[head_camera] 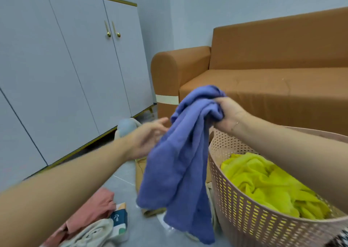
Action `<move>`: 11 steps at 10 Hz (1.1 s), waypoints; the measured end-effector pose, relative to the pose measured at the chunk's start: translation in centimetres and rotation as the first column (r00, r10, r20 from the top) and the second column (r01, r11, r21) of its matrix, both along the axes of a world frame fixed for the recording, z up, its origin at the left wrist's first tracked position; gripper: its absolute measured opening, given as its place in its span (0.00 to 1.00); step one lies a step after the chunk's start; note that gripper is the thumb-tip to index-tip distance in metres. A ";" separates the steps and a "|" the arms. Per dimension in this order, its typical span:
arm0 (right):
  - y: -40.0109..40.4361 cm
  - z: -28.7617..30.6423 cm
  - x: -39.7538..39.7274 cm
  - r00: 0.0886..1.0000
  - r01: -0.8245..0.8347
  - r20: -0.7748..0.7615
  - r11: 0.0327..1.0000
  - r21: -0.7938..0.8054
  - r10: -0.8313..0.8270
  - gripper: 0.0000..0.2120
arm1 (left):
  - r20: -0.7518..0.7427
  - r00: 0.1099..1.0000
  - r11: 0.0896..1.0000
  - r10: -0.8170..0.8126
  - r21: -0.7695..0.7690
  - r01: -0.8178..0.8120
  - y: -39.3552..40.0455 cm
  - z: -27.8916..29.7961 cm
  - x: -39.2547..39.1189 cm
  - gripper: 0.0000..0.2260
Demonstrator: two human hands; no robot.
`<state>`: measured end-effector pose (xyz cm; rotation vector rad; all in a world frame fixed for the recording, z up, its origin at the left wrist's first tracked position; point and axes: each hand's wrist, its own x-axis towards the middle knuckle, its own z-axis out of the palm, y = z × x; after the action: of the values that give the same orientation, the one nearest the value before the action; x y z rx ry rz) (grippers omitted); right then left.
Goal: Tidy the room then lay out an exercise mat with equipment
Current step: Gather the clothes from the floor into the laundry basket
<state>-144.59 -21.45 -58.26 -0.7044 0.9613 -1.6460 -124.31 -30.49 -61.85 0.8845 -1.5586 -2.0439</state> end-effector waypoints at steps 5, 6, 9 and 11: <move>2.8 2.5 -12.6 0.847 0.522 -0.085 0.851 -0.058 -0.525 0.09 | -0.181 0.980 0.996 -0.078 -0.064 0.067 3.0 3.4 -11.1 0.14; 5.3 3.4 -13.3 0.698 0.683 -0.237 0.728 -0.067 -0.676 0.13 | -0.309 0.946 0.993 -0.101 -0.088 0.078 2.8 4.7 -15.6 0.13; 8.2 -1.0 -16.7 -0.101 0.627 -0.825 0.679 0.382 0.557 0.07 | 0.737 0.643 0.507 -0.209 -0.481 0.715 5.1 -3.4 -18.8 0.10; 9.8 -5.5 -14.5 -0.116 0.567 0.137 -0.048 0.822 0.984 0.21 | 0.704 0.685 0.145 0.189 -0.710 0.689 4.6 -4.7 -17.9 0.13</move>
<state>-159.04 -11.63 -63.74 -0.9221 1.9501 1.1884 -142.26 -25.88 -66.56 0.7352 -3.0331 -0.2170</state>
